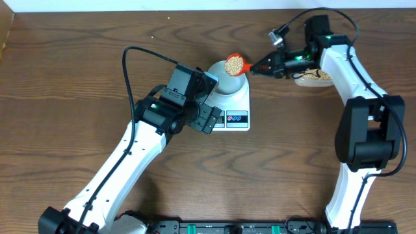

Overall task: Scoop item into bowl and weigh 50g on scale
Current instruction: 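Carry the filled scoop left over the bowl and tip it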

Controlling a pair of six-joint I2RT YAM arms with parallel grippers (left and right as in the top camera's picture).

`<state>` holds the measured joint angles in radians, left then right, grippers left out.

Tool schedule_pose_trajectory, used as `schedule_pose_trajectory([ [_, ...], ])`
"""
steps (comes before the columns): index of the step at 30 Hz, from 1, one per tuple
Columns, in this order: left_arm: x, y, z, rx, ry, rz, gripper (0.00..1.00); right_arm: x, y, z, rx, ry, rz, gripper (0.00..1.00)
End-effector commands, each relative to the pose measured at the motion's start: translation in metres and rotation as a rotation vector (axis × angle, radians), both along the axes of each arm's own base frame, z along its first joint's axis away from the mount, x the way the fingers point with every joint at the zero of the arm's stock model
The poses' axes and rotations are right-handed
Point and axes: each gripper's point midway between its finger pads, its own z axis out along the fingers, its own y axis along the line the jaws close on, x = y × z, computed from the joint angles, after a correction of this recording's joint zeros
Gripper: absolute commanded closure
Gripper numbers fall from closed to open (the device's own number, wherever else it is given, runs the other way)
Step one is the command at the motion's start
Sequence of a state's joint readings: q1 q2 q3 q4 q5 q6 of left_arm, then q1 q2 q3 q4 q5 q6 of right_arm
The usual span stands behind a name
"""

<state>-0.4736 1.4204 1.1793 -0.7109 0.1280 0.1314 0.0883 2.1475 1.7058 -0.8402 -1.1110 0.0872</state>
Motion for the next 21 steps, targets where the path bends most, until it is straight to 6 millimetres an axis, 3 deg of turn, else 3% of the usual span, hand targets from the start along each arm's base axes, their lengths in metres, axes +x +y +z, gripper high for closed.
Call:
schedule_pose_trajectory([
  [1, 0.002, 0.002, 0.002, 0.008, -0.007, 0.003, 0.09, -0.001, 0.006, 0.002, -0.077, -0.024, -0.009, 0.99],
  [8, 0.002, 0.002, 0.002, 0.008, -0.007, 0.003, 0.08, -0.003, 0.017, 0.008, -0.250, -0.132, -0.011, 0.99],
  [11, 0.002, 0.002, 0.002, 0.008, -0.007, 0.003, 0.09, -0.004, 0.020, 0.019, -0.418, -0.237, -0.038, 0.99],
  [21, 0.002, 0.002, 0.002, 0.008, -0.007, 0.003, 0.09, -0.008, 0.029, 0.020, -0.545, -0.304, -0.042, 0.99],
])
